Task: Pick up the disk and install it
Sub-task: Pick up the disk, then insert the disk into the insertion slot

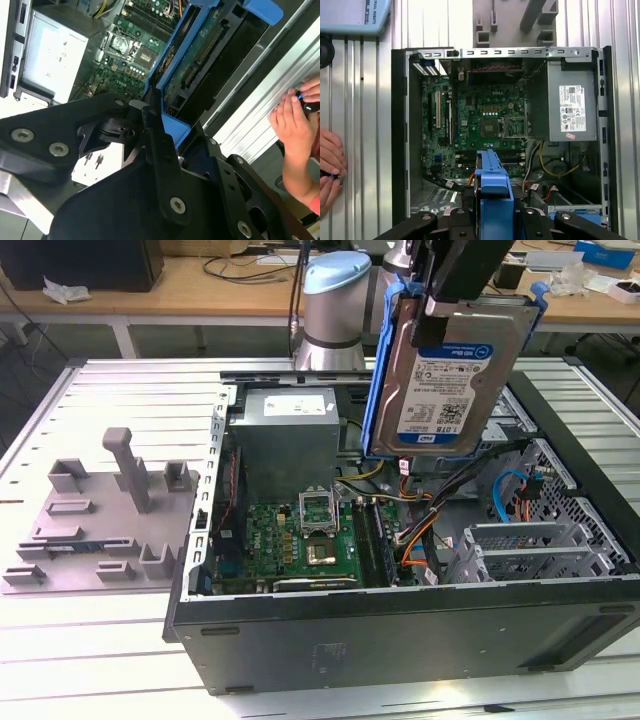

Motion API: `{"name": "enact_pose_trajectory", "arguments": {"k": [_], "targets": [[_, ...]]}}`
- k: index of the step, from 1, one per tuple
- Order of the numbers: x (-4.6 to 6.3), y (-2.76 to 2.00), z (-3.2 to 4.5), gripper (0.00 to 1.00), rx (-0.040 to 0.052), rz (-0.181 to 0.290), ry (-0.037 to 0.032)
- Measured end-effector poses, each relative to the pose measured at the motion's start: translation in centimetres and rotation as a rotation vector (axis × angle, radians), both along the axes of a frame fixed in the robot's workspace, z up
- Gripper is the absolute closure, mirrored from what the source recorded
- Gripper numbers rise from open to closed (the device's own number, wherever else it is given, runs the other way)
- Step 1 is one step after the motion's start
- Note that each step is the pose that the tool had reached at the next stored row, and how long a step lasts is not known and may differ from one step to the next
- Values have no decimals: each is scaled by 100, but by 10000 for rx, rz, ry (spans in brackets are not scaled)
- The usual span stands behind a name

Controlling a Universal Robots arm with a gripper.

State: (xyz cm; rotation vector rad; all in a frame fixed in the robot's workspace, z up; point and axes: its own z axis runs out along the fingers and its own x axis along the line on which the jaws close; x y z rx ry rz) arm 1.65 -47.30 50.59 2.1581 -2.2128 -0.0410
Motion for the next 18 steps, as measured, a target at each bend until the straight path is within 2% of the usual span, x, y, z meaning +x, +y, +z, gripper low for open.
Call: {"name": "enact_pose_trajectory", "arguments": {"k": [18], "targets": [[16, -8, -1, 64, 1, -1, 0]]}}
